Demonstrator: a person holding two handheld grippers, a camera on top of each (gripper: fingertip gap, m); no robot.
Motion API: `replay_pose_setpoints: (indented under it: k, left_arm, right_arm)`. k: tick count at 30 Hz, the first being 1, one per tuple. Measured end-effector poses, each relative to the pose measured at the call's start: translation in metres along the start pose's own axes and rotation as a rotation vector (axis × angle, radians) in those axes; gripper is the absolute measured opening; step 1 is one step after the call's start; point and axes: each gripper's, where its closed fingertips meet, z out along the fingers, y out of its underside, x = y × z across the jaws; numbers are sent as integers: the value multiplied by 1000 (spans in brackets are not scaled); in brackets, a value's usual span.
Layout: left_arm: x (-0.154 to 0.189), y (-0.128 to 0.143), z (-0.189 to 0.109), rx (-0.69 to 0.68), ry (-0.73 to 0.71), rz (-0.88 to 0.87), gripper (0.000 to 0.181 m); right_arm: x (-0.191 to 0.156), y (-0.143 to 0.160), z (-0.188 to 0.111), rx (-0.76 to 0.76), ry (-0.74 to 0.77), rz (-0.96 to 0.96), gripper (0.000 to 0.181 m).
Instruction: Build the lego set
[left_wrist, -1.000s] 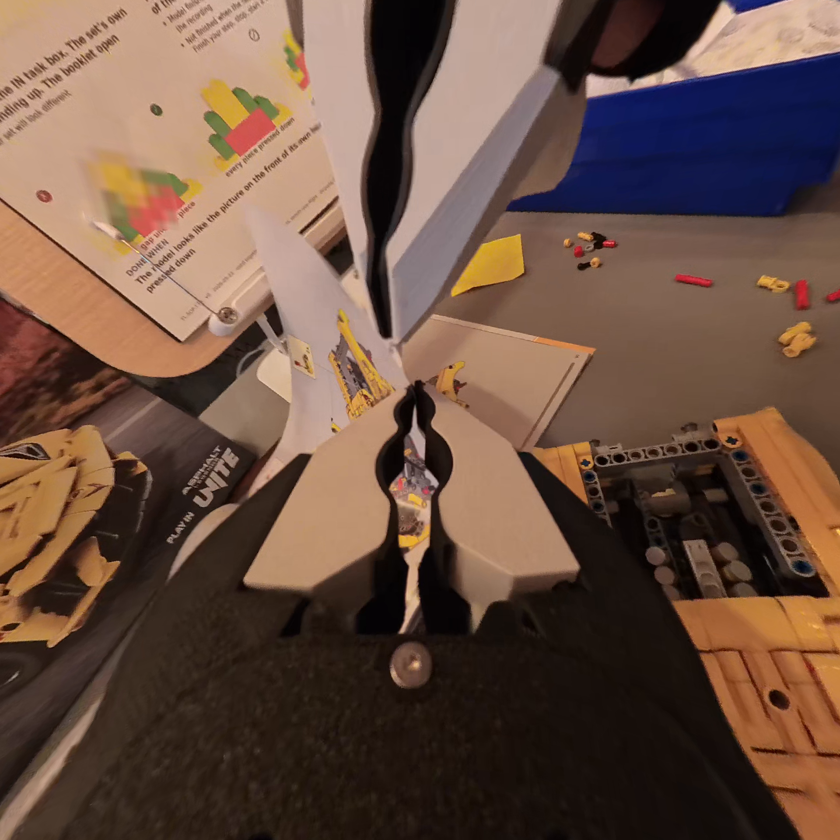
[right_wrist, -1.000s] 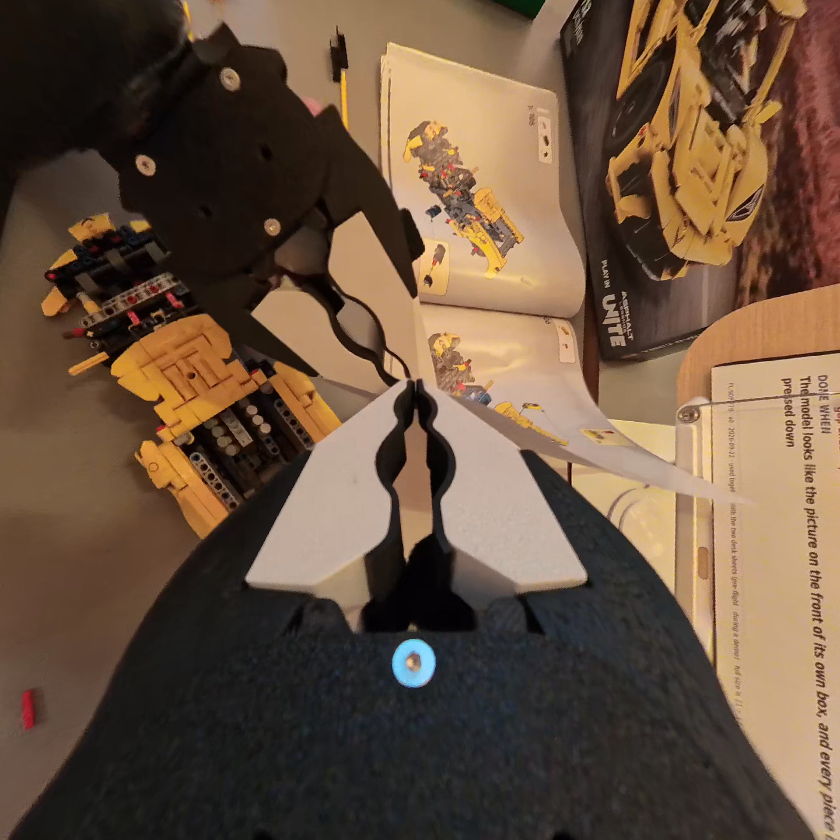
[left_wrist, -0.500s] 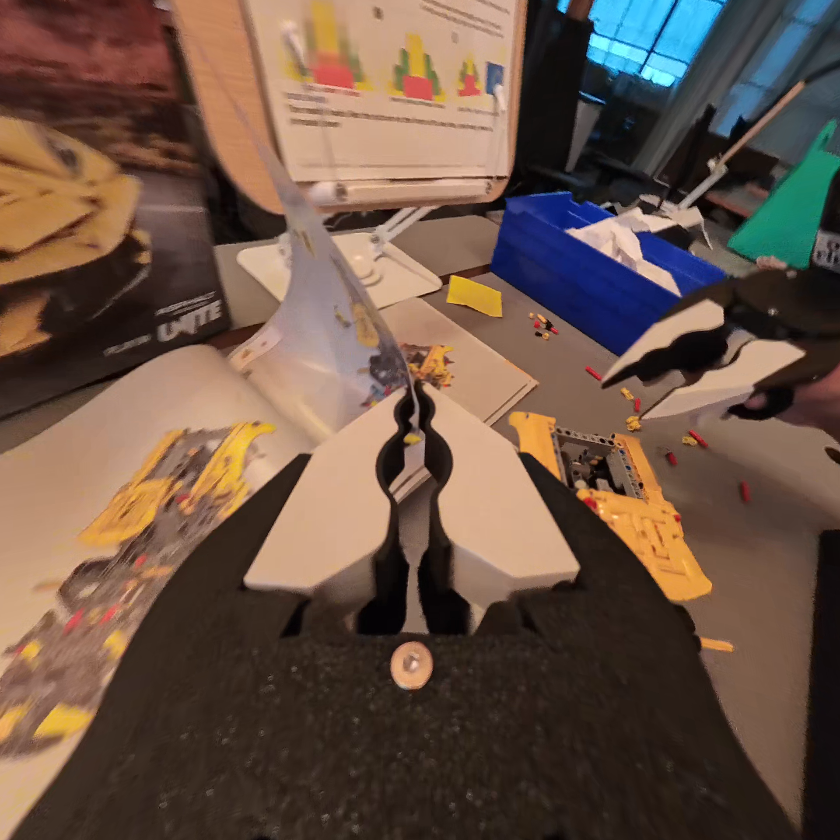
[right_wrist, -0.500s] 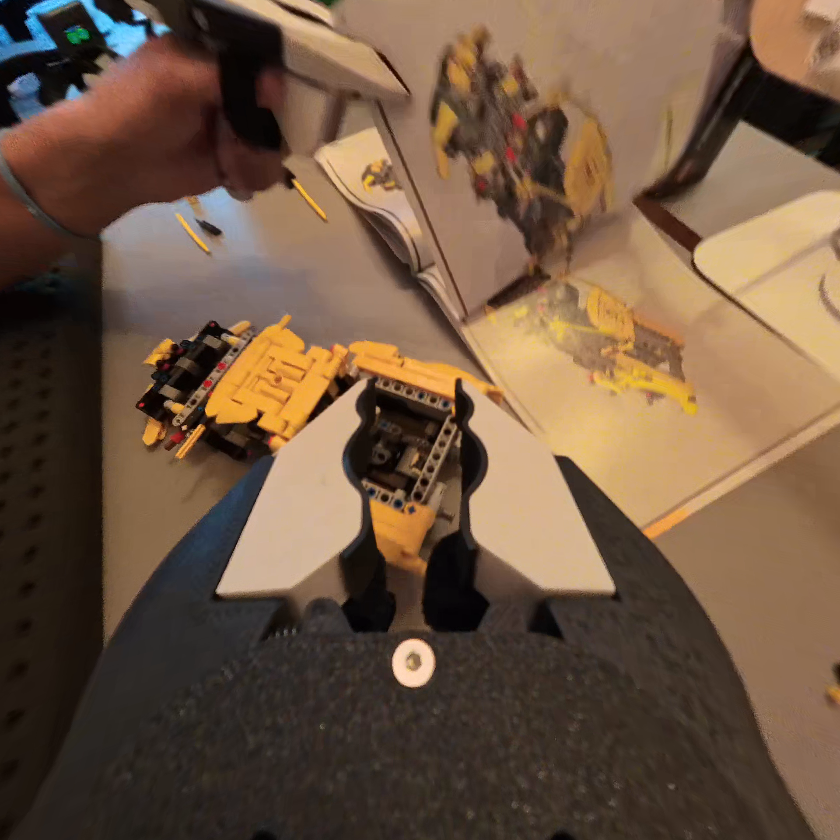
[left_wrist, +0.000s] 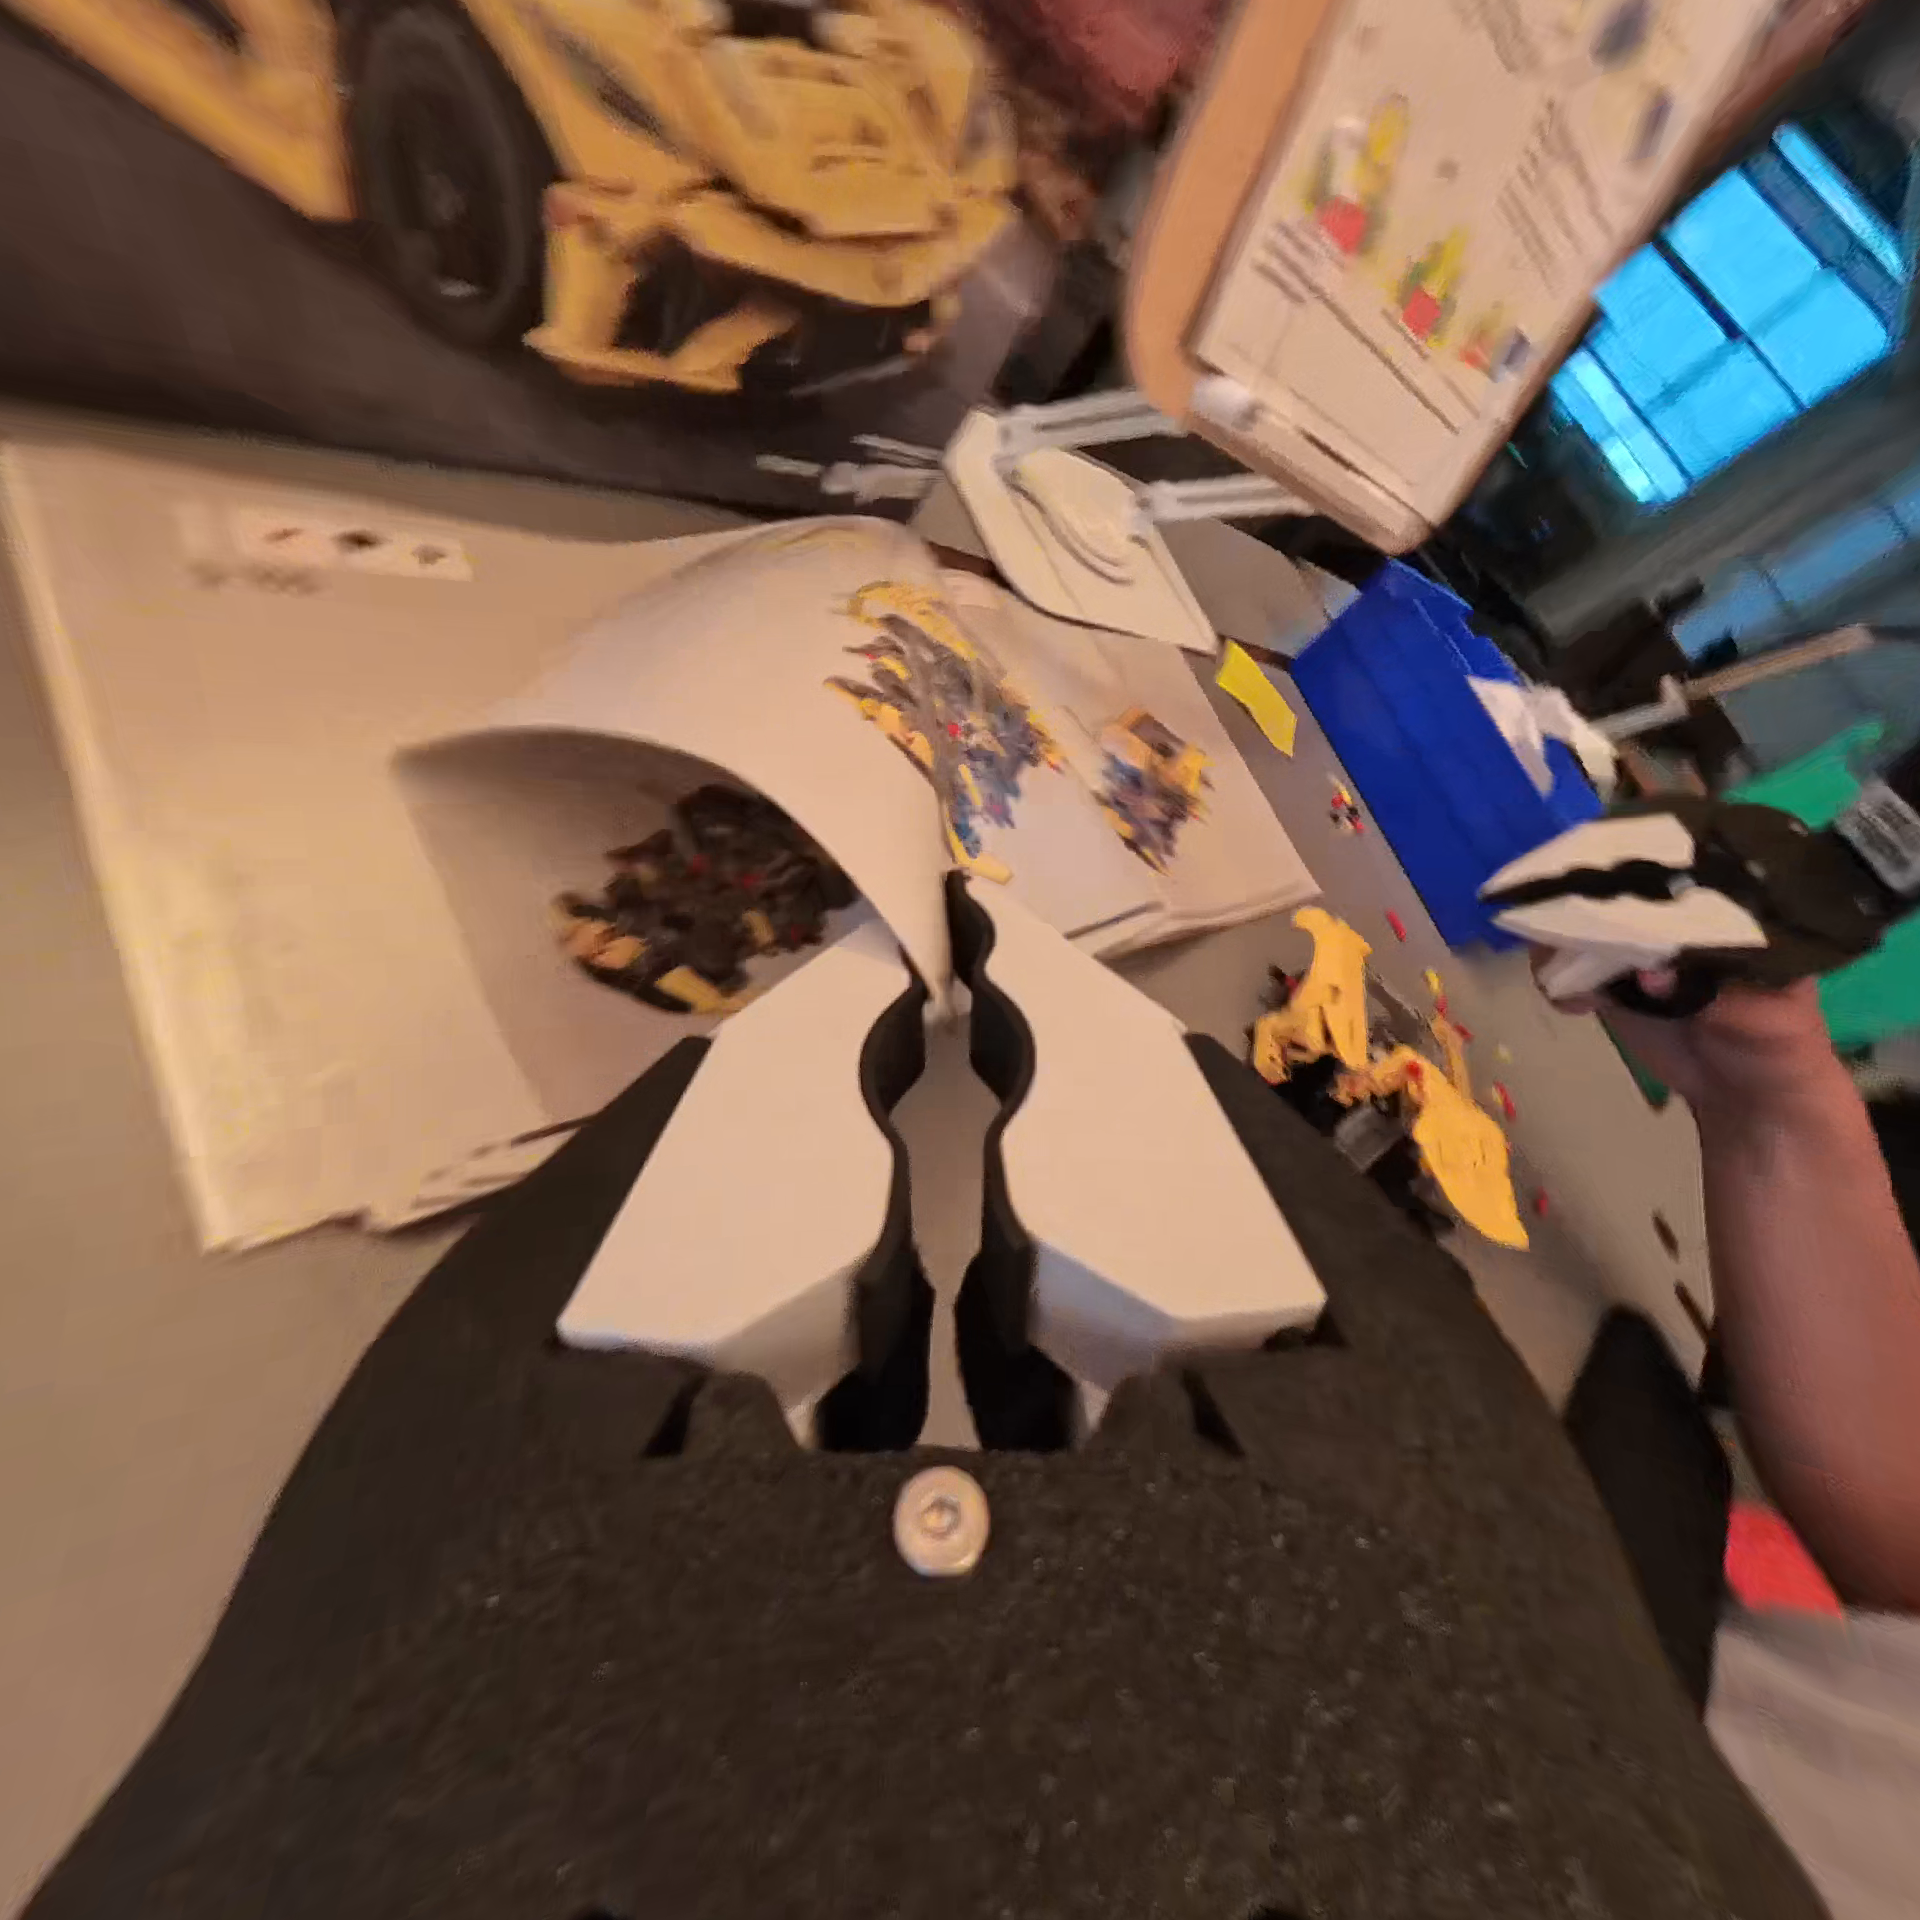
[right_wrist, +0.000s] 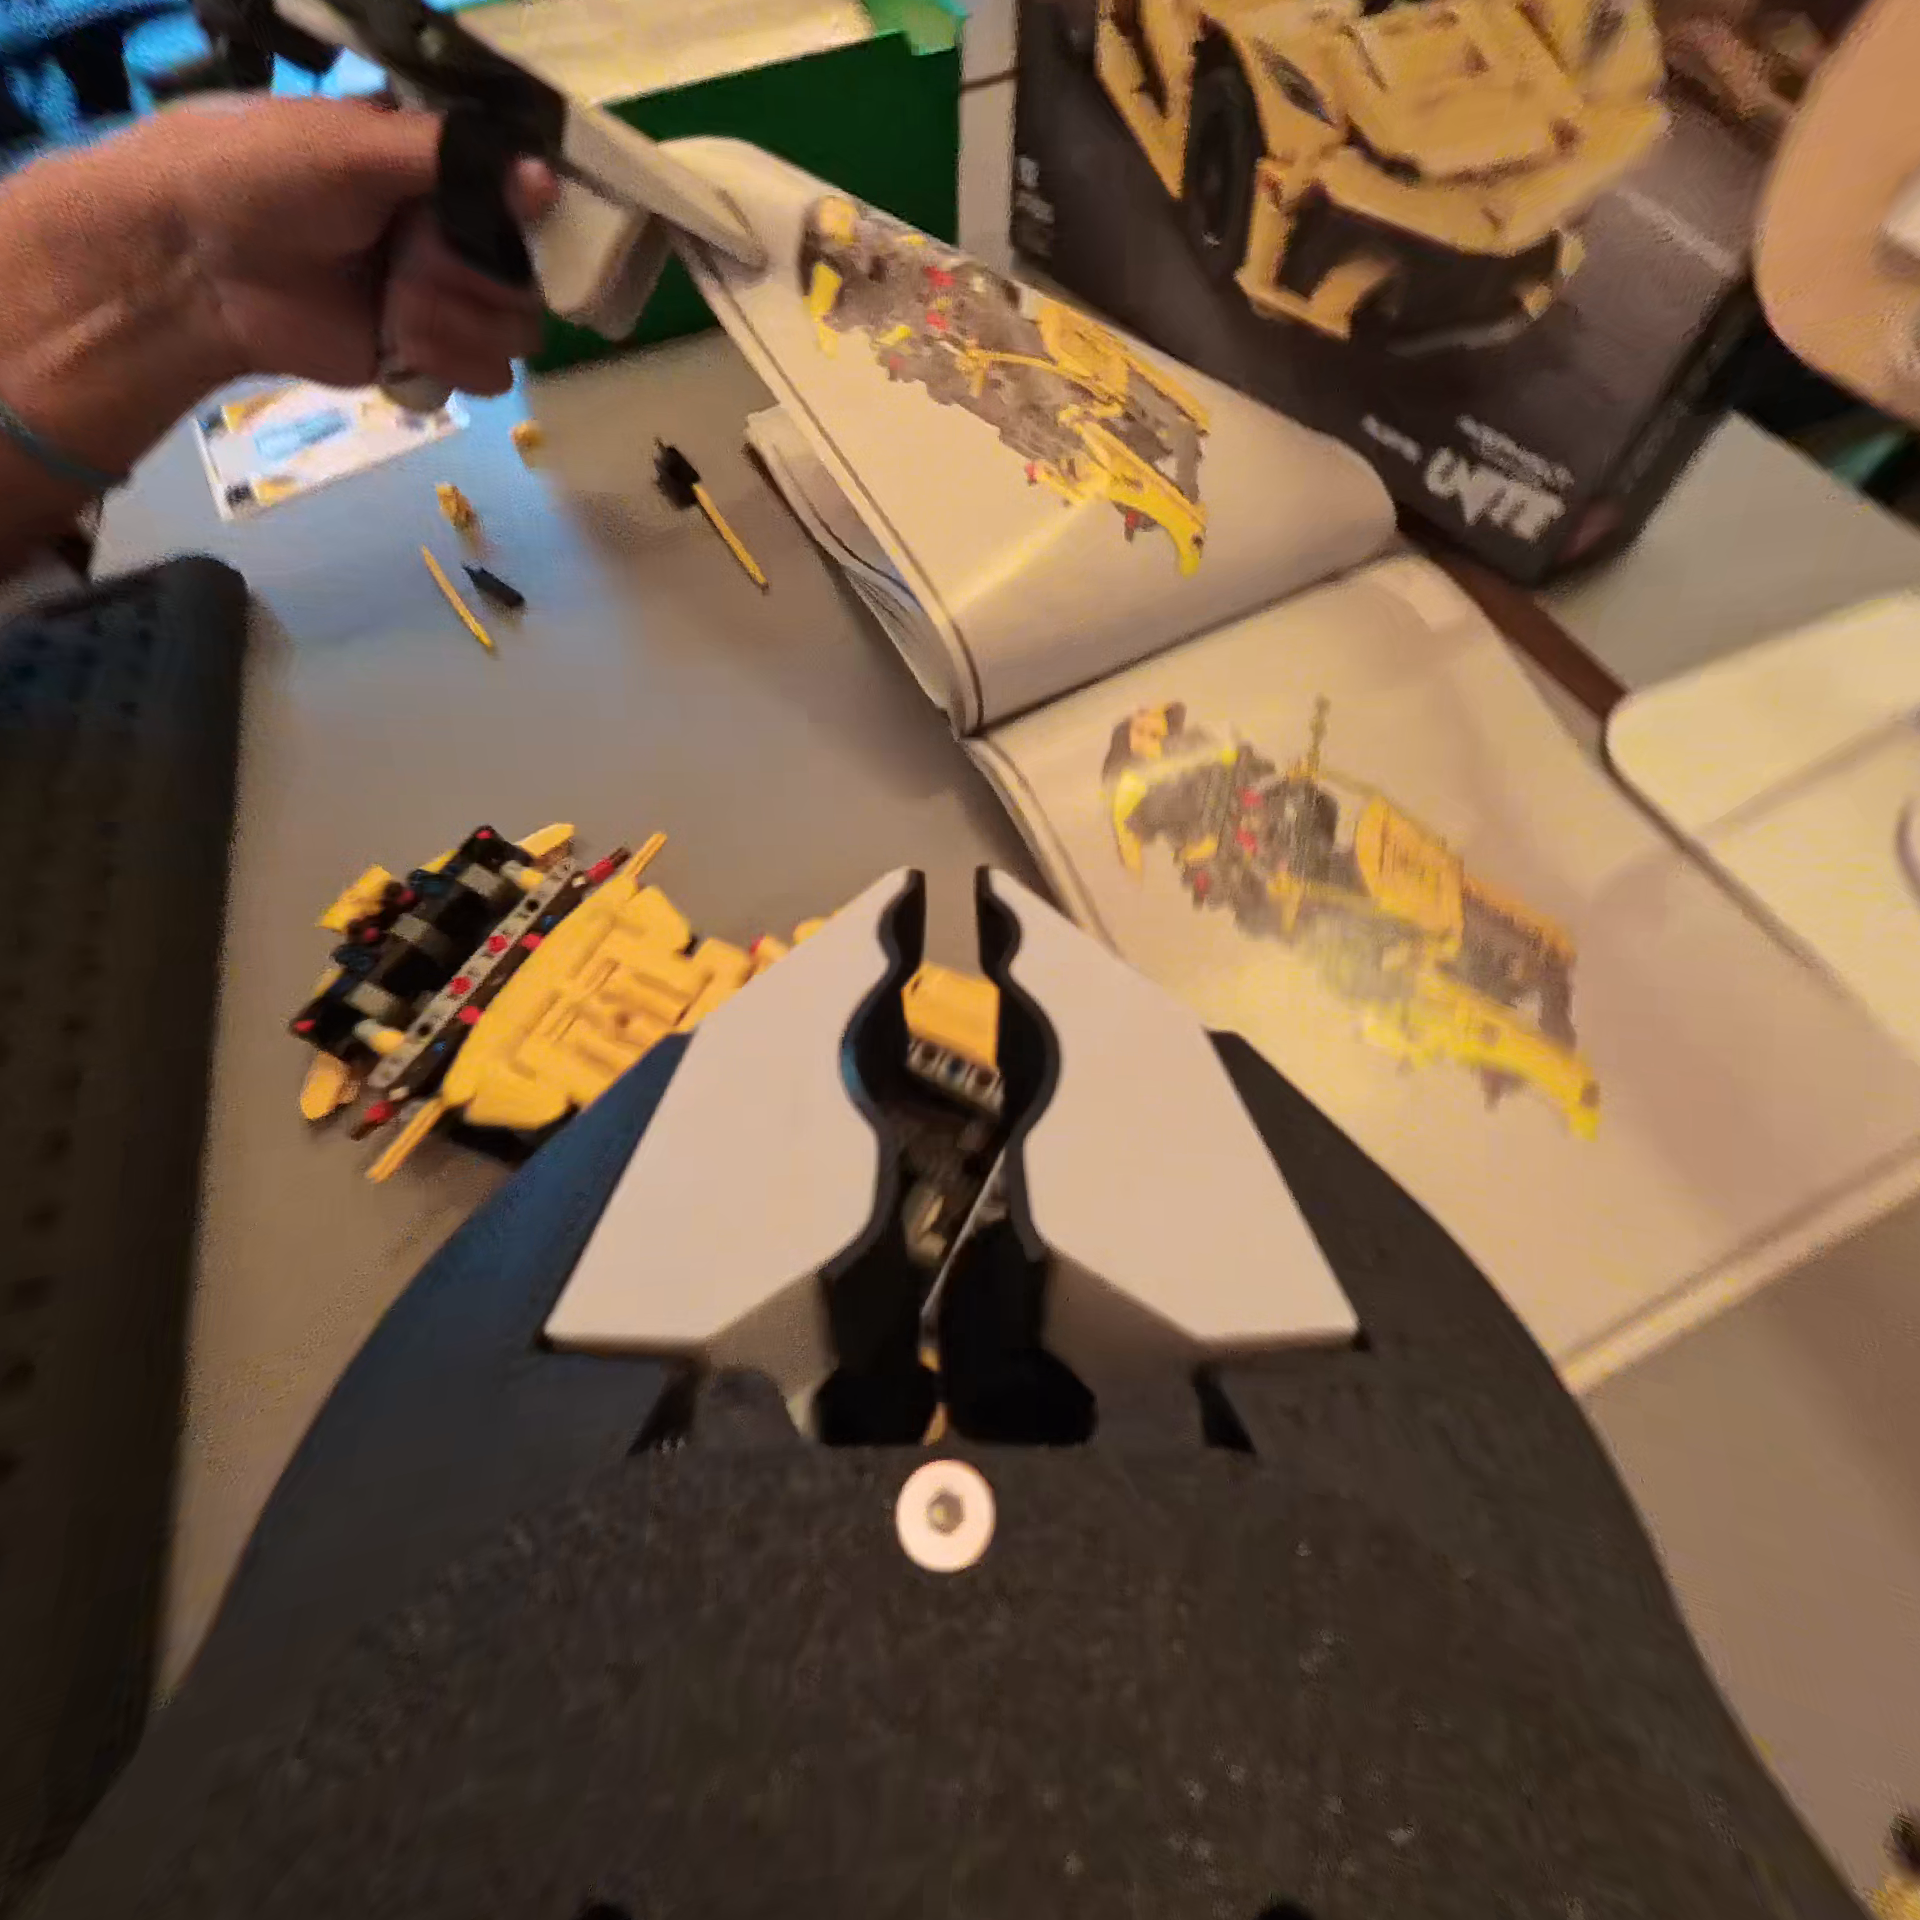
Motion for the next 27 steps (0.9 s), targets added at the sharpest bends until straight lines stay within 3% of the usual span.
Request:
replay_pose_setpoints:
  k: [3, 6, 9, 12, 16, 17, 19, 23, 27]
  left_arm:
    - [-41, 4, -2, -31, -114, -91, 0]
    - [-69, 20, 2, -113, -196, -131, 2]
    - [-78, 24, 3, -94, -220, -197, 16]
    - [-84, 23, -10, -70, -291, -189, 34]
    - [-107, -8, -57, 26, -646, 63, 39]
    - [-103, -18, -60, 40, -680, 132, 39]
    - [-88, -26, -39, -9, -619, 229, 37]
    - [-87, -6, 33, -263, -421, 212, 14]
    - [-106, 6, 66, -360, -458, 265, 0]
  right_arm:
    - [10, -12, 49, -162, -102, -121, 18]
    - [20, -25, 113, -237, -213, -222, 14]
    - [22, -23, 168, -310, -291, -275, 6]
    - [32, -10, 195, -433, -244, -421, 0]
    - [31, -3, 210, -470, -235, -437, 0]
    - [30, -2, 213, -480, -231, -424, 0]
    - [28, 0, 217, -488, -235, -406, 0]
    - [29, 4, 217, -556, -244, -452, 0]
    - [28, 4, 217, -579, -279, -367, 0]
